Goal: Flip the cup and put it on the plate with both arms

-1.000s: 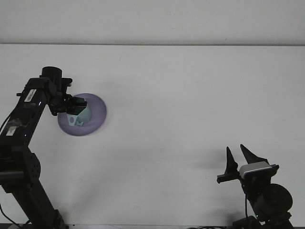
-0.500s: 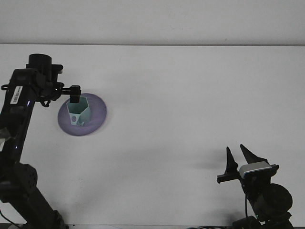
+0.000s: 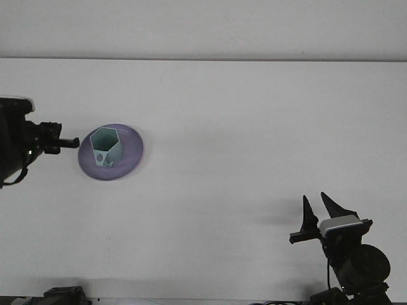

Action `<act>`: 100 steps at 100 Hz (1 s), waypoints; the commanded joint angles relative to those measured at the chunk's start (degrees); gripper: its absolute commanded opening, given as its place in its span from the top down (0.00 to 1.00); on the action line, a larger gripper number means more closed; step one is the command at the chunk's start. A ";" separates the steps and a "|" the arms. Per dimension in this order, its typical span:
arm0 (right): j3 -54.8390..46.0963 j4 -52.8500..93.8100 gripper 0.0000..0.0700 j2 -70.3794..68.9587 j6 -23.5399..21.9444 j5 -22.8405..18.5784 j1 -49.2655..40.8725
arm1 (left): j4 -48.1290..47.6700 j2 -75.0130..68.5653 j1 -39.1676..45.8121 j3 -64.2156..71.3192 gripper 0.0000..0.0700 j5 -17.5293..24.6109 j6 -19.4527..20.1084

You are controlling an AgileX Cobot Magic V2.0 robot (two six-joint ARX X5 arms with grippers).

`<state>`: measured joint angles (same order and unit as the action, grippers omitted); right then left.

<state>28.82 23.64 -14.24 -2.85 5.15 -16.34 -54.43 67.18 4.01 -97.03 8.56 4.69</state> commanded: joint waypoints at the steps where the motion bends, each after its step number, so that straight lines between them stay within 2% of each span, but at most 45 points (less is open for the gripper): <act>1: 0.48 -0.72 0.82 -0.09 -0.59 1.01 -0.09 | 6.08 -5.53 0.09 7.69 0.98 0.28 0.31; 7: 0.48 -0.92 1.00 -0.09 -0.44 0.98 -0.09 | 13.38 -12.15 0.04 16.35 0.98 0.28 0.22; 22: 0.48 -1.84 1.00 -0.07 -0.35 4.20 -0.07 | 33.59 -28.65 0.04 39.17 0.98 0.28 -1.18; 35: 0.48 -3.93 1.00 -0.07 0.37 4.39 -0.07 | 44.41 -40.59 0.04 54.95 0.98 0.28 -2.82; 46: 0.48 -6.10 1.00 -0.07 2.86 4.63 -0.07 | 48.02 -46.86 0.04 63.41 0.98 0.28 -2.95; 59: 0.48 -9.27 1.00 -0.07 4.87 7.63 -0.07 | 49.20 -49.42 0.07 68.59 0.98 -1.07 -3.48; 68: 0.52 -10.51 1.00 -0.04 5.90 8.72 -0.07 | 51.08 -49.18 0.07 69.20 0.98 -2.89 -3.98; 76: 0.52 -9.77 1.00 0.00 5.73 8.72 -0.09 | 52.48 -48.68 0.07 69.18 0.98 -2.93 -4.09; 85: 0.52 -9.60 1.00 0.00 5.75 8.70 -0.09 | 52.46 -48.78 0.04 69.18 0.98 -2.93 -6.54; 100: 0.52 -10.43 1.00 0.00 5.75 8.70 -0.09 | 52.50 -48.98 0.04 69.18 0.98 -2.93 -6.71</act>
<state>28.82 13.91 -14.24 2.57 13.65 -16.34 -2.57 18.26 3.99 -27.11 5.89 -1.19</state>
